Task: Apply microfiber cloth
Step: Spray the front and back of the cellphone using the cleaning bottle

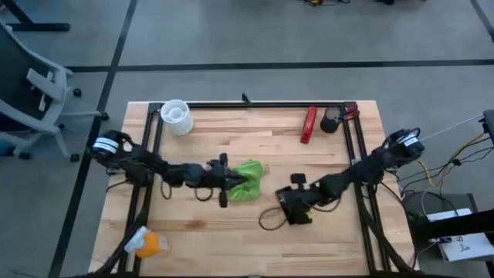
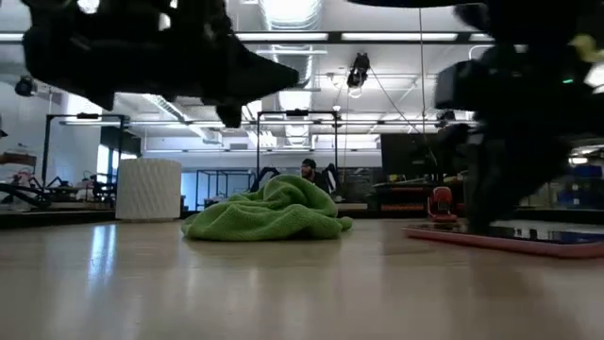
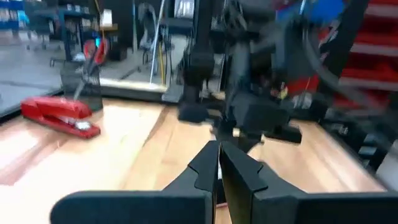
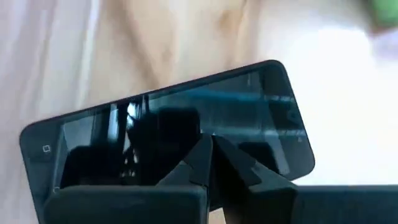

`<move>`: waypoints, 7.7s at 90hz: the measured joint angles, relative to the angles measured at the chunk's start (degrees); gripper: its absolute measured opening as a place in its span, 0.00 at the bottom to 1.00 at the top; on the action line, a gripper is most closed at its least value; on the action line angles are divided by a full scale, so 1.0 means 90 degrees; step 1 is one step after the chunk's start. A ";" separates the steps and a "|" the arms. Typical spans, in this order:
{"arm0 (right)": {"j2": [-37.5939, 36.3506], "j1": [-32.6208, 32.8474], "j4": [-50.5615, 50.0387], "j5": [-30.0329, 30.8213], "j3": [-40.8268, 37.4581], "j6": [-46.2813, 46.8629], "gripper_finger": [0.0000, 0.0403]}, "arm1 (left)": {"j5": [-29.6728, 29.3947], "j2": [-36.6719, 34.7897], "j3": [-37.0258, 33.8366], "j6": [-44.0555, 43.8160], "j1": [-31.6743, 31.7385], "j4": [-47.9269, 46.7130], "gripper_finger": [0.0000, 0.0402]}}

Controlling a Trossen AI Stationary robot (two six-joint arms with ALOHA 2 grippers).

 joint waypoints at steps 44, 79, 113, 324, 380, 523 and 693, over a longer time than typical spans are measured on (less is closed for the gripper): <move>-0.1160 0.0813 -0.2035 0.0401 -0.0018 -0.0134 0.01 | 0.0131 0.1627 0.1619 -0.0551 -0.0323 -0.1215 0.35; -0.0340 0.1086 -0.1464 0.0356 -0.0197 -0.0006 0.38 | 0.0126 0.2667 0.2707 -0.0553 -0.0484 -0.1918 0.49; 0.0410 0.1310 -0.0056 0.1542 -0.0201 -0.0674 0.49 | 0.0033 0.3006 0.3097 -0.0813 -0.0488 -0.3034 0.42; 0.1100 0.1606 -0.0338 0.3379 0.1040 -0.3194 0.02 | 0.0385 0.0891 0.2603 -0.1010 -0.0413 -0.5543 0.38; 0.1085 0.1863 -0.0595 0.5688 0.2399 -0.6580 0.02 | 0.4178 0.0134 0.0838 -0.3599 0.1268 -0.1516 0.71; 0.1056 0.1660 0.0098 0.5103 0.2673 -0.7626 0.43 | 0.5028 -0.0088 0.1891 -0.3503 0.1383 -0.2378 0.03; 0.0986 0.1067 0.3472 0.0965 0.1323 -0.0363 0.19 | 0.1515 -0.3901 0.1405 -0.2954 0.0238 -0.9764 0.03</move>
